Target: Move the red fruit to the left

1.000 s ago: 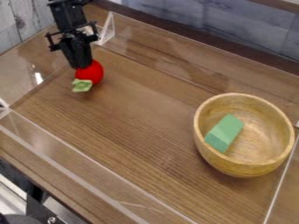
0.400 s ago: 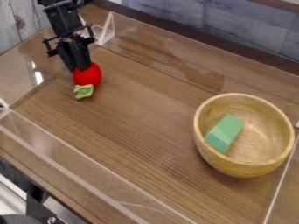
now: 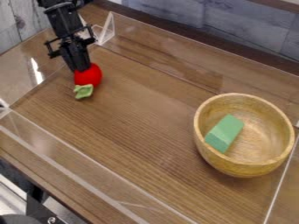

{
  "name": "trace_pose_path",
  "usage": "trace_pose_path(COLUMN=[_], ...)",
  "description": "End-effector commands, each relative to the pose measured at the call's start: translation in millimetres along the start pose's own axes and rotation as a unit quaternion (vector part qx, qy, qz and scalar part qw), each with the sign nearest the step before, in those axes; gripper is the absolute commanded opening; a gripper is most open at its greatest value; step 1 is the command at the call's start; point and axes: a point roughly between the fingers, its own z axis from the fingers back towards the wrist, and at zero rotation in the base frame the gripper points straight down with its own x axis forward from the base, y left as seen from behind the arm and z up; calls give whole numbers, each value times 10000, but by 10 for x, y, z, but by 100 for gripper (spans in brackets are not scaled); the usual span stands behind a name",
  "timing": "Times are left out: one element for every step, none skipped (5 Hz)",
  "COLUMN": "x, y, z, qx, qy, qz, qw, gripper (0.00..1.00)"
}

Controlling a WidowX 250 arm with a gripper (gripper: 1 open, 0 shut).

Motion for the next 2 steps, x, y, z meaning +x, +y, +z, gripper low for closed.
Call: trace_pose_path(x=[29,36], y=[-13,-8], z=[100,46], qx=[-5,-98], qy=[-159,-91], qz=[-79,-94], qw=[9998,9999], gripper=[0,0])
